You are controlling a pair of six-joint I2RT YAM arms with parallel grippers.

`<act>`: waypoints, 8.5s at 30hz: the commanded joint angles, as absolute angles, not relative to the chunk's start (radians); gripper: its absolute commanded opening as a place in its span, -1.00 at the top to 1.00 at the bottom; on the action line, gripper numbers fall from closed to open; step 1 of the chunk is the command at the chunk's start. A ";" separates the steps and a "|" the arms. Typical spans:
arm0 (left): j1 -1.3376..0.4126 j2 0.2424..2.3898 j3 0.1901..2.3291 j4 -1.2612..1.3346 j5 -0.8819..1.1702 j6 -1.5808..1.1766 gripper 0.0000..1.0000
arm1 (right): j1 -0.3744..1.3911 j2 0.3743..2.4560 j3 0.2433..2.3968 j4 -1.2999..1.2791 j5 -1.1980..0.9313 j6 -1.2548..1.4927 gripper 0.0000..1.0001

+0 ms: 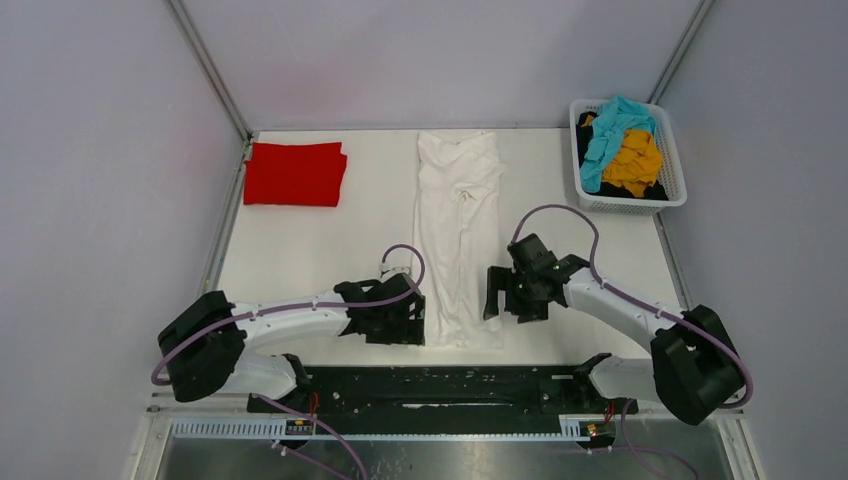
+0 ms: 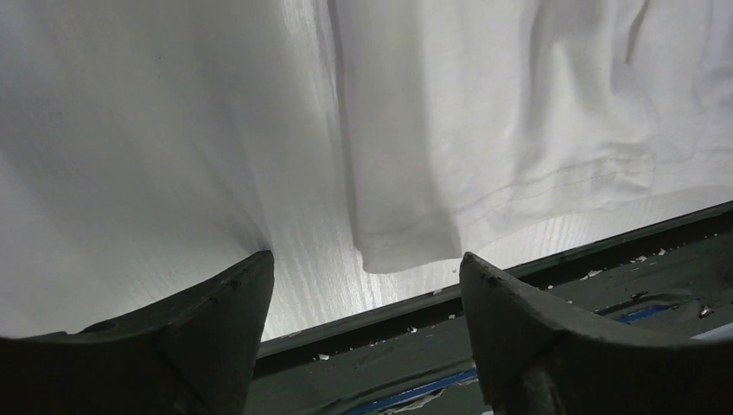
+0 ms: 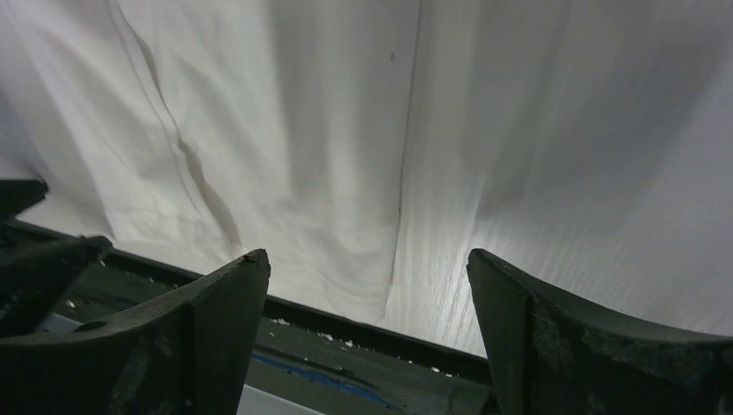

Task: Fold and stack the t-shirts
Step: Grab the bottom of the folded rectangular tshirt with both arms, then fold the folded rectangular tshirt in 1/3 of the way, then grab one side of the 2/3 rectangular tshirt with both arms, then fold the long partially folded tshirt into a neat square, then smooth out wrinkles on the folded tshirt

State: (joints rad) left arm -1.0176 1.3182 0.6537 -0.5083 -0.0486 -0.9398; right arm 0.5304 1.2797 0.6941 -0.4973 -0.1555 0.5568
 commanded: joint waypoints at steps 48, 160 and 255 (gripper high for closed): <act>-0.917 1.323 0.908 -0.569 -0.134 -0.906 1.00 | 0.635 1.049 0.602 -0.271 -0.276 0.754 1.00; -0.581 1.307 0.647 -0.364 0.344 -0.728 1.00 | 0.475 1.196 0.598 -0.433 -0.523 0.517 1.00; -0.441 2.037 1.677 -0.390 0.376 -0.720 -0.98 | 0.242 1.660 1.050 -0.021 -0.518 0.740 -0.99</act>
